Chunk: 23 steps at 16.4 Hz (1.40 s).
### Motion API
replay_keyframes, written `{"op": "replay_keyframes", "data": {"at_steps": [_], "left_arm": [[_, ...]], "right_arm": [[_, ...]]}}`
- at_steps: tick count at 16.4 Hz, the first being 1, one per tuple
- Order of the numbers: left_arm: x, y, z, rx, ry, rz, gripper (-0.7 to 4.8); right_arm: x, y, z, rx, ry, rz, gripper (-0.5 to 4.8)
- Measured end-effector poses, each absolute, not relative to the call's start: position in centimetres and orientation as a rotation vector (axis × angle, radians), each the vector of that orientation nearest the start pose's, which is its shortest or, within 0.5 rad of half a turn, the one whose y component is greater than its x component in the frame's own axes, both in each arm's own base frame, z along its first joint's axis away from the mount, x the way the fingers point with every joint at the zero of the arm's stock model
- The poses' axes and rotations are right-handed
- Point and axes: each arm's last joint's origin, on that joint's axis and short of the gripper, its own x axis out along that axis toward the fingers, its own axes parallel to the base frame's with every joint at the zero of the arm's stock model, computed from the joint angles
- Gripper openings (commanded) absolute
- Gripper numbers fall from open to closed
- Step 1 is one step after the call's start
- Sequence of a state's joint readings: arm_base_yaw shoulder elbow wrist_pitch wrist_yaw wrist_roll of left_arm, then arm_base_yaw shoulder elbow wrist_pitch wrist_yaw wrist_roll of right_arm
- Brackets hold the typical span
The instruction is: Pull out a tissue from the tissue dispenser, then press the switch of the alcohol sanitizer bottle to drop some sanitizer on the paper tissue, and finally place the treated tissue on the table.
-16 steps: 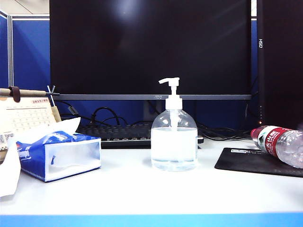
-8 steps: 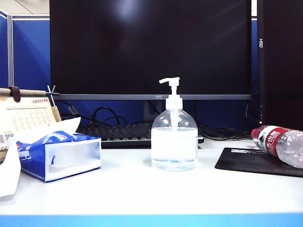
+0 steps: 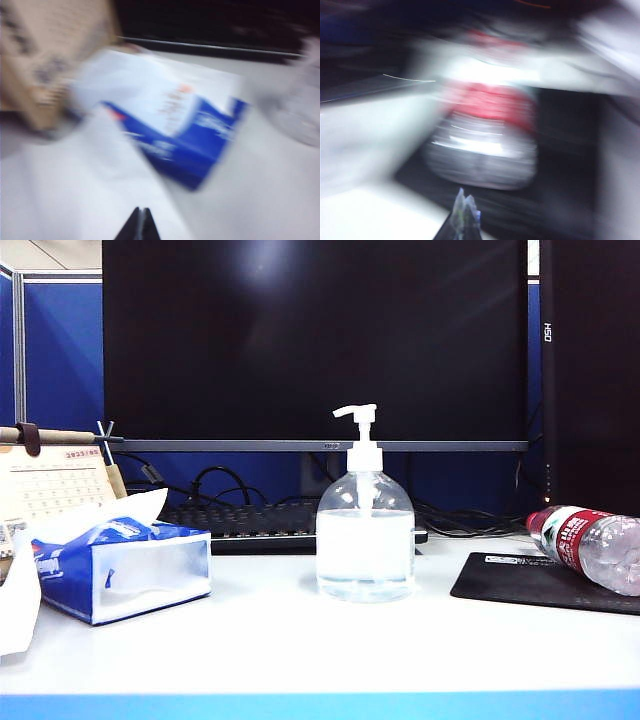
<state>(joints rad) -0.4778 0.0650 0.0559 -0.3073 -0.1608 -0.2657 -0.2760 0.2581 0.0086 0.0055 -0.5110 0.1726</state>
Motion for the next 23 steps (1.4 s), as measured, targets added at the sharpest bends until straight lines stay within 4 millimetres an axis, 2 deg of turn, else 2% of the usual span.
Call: {"op": "replay_keyframes", "data": {"at_steps": [3,5,6,9,14,21,23], "left_arm": [[8.8,-4.3,14.8,-0.206,0.276,-0.346,-0.06],[8.8,-4.4,14.7,-0.217,0.280,-0.387,-0.06],[8.8,-4.4,14.7,-0.201,0.278,-0.394,-0.06],[8.8,-4.4,14.7,-0.198,0.274,-0.392,-0.06],[8.8,-4.5,14.7,-0.229,0.286,-0.422,-0.05],[8.8,-4.5,14.7,-0.230,0.285,-0.422,-0.05],[8.6,-4.3,15.1,-0.245,0.232,-0.430,-0.05]], "right_arm": [[10.6,-0.4,14.3,0.270,0.293,0.364,-0.01],[10.4,1.8,14.1,0.207,0.335,0.570,-0.01],[10.1,3.3,13.9,0.117,0.345,0.607,-0.01],[9.5,5.2,14.0,0.003,0.319,0.570,-0.01],[9.3,5.5,14.0,-0.037,0.306,0.485,-0.01],[9.2,5.5,13.5,-0.051,0.352,0.483,-0.01],[9.1,5.5,13.6,-0.050,0.342,0.489,-0.01]]}}
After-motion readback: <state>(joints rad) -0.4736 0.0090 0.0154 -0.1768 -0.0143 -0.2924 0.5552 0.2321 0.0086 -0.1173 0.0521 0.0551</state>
